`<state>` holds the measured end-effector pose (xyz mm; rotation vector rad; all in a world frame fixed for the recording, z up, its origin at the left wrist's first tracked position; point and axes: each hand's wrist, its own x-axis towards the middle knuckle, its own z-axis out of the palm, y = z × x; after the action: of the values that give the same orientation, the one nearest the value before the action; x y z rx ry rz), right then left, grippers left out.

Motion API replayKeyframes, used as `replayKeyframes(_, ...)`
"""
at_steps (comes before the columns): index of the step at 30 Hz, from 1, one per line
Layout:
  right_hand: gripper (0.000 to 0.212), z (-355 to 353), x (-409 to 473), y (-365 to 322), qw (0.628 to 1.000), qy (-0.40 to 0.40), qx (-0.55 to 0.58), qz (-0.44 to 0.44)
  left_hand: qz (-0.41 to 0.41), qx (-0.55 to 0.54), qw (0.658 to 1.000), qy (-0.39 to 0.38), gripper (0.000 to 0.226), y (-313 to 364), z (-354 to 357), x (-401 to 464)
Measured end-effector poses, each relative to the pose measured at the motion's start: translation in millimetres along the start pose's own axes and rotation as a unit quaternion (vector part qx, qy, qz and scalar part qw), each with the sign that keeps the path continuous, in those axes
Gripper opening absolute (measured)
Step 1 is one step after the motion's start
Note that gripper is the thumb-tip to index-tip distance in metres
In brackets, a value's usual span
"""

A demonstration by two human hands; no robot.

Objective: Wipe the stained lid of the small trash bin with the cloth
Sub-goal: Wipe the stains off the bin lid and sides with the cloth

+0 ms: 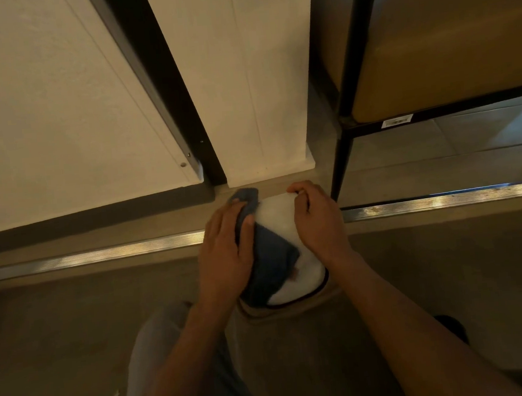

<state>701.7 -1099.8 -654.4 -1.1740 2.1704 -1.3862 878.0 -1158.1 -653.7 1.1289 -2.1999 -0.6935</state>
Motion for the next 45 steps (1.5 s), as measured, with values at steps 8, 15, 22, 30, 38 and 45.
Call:
replayKeyframes(8,0.024,4.2,-8.5,-2.0,1.000,0.020,0.012,0.012,-0.244,-0.221,0.941,0.074,0.038,3.8,3.9,6.8)
replayKeyframes(15,0.021,13.9,-12.9,-5.2,0.997,0.068,-0.003,0.032,-0.191,-0.118,0.971,0.087,0.048,0.1,11.5,9.1)
replayKeyframes(22,0.021,13.8,-11.3,-5.2,0.998,0.062,0.004,0.018,-0.186,-0.158,0.967,0.070,0.073,-17.8,20.8,-63.2)
replayKeyframes(30,0.022,10.1,-5.8,-3.4,0.997,0.071,-0.004,0.029,-0.053,0.106,0.990,0.075,0.063,19.4,30.6,-45.5)
replayKeyframes(38,0.021,16.1,-13.0,-7.9,0.998,0.056,0.012,0.031,0.133,0.224,0.965,-0.040,0.085,-9.9,15.7,-82.9)
replayKeyframes(45,0.021,16.2,-13.4,-9.0,0.998,0.060,0.007,0.027,0.196,0.258,0.942,-0.085,0.089,-26.7,-2.7,-68.8)
